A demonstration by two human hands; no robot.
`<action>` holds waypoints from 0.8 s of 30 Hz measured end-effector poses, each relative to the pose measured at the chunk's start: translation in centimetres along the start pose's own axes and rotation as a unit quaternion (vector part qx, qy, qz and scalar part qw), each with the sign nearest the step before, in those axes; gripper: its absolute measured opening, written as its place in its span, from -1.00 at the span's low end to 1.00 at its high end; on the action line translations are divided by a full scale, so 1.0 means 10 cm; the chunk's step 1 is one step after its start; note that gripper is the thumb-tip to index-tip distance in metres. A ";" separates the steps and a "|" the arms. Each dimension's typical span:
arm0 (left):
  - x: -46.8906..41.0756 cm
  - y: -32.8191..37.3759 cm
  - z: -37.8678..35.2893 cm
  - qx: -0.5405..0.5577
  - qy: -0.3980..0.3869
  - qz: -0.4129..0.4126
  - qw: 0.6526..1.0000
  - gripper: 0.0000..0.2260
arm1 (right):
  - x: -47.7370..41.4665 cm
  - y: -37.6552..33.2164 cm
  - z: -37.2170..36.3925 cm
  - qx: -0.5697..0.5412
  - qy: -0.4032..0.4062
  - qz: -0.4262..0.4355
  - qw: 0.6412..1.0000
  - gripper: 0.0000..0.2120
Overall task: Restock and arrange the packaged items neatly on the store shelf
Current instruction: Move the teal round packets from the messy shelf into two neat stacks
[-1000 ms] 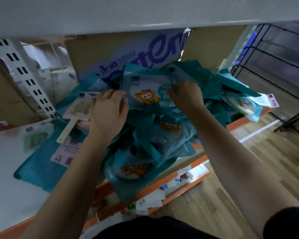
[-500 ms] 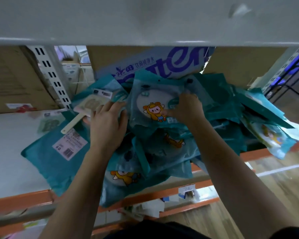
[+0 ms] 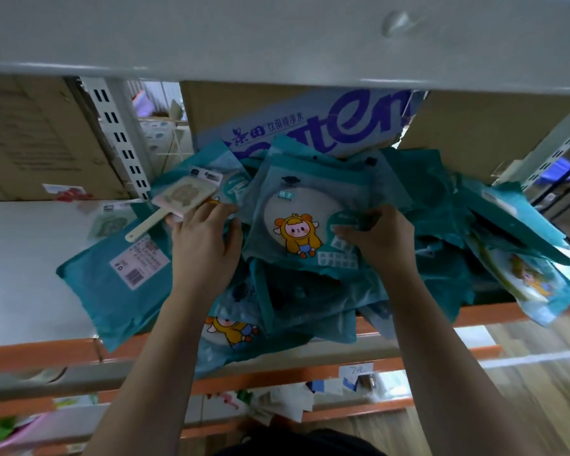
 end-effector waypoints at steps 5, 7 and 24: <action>-0.02 0.03 -0.04 -0.001 0.007 -0.012 1.000 -0.79 | 0.08 0.12 -0.07 -0.062 -0.026 -0.055 0.996 -0.40; -0.02 0.02 -0.06 0.005 0.005 -0.018 1.000 -0.79 | 0.14 0.15 -0.12 -0.110 -0.053 -0.053 0.991 -0.58; -0.86 0.33 -0.53 -0.077 -0.148 0.006 0.986 -0.72 | 0.45 0.92 0.48 -0.347 0.083 -0.077 0.931 -0.90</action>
Point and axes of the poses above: each hand's wrist, its own x-axis away from the middle knuckle, its own z-axis out of the back of the hand, y = z × x, the point moved 3 cm from there along -x, towards the middle knuckle, and after that the axes turned 7 degrees about z, right-handed, at the moved point
